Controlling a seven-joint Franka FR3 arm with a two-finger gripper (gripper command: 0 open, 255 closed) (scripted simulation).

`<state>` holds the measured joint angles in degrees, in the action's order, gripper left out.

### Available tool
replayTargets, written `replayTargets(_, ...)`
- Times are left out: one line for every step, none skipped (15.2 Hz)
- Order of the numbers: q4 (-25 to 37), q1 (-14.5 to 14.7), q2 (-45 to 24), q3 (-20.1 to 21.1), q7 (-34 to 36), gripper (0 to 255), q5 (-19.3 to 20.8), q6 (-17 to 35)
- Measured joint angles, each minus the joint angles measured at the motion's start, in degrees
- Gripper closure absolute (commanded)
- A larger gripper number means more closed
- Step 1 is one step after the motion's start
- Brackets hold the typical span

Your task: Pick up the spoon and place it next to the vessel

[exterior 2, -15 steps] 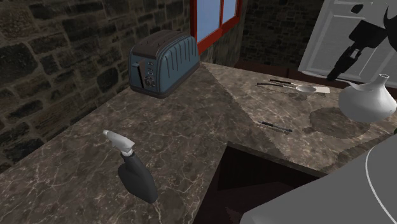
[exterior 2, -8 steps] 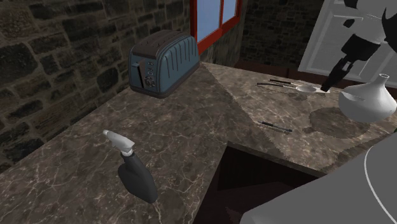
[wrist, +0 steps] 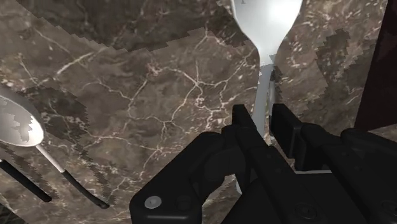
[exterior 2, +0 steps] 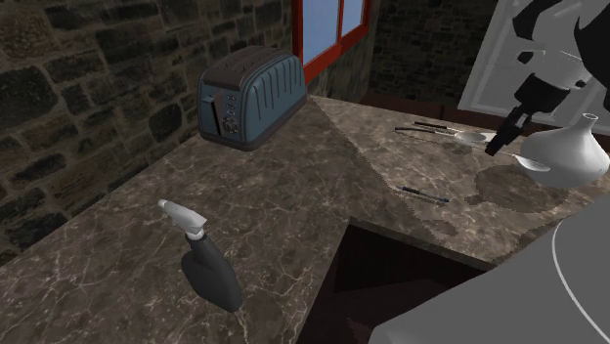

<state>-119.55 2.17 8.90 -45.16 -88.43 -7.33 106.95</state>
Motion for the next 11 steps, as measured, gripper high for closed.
replayTargets(-0.6, 0.02, -0.33, -0.13, -0.35, 255, -0.25, 0.79)
replayTargets(-1.04, 0.04, -0.73, -0.28, -0.71, 255, -0.55, 1.48)
replayTargets(-1.7, 0.02, -0.75, -0.31, -0.86, 255, -0.59, 2.15)
replayTargets(-2.19, 0.05, -1.2, -0.47, -1.27, 255, -0.92, 2.9)
replayTargets(-2.75, 0.02, -1.5, -0.64, -1.69, 255, -1.14, 3.61)
replayTargets(-3.26, 0.04, -1.82, -0.74, -2.01, 255, -1.41, 4.32)
replayTargets(-3.68, 0.08, -2.32, -0.88, -2.43, 255, -1.82, 5.04)
replayTargets(-4.1, 0.1, -2.76, -1.01, -2.85, 255, -2.17, 5.71)
replayTargets(-4.48, 0.16, -3.18, -1.08, -3.16, 255, -2.53, 6.35)
replayTargets(-5.07, 0.11, -3.33, -1.2, -3.52, 255, -2.68, 6.99)
replayTargets(-5.51, 0.18, -3.85, -1.27, -3.9, 255, -3.14, 7.74)
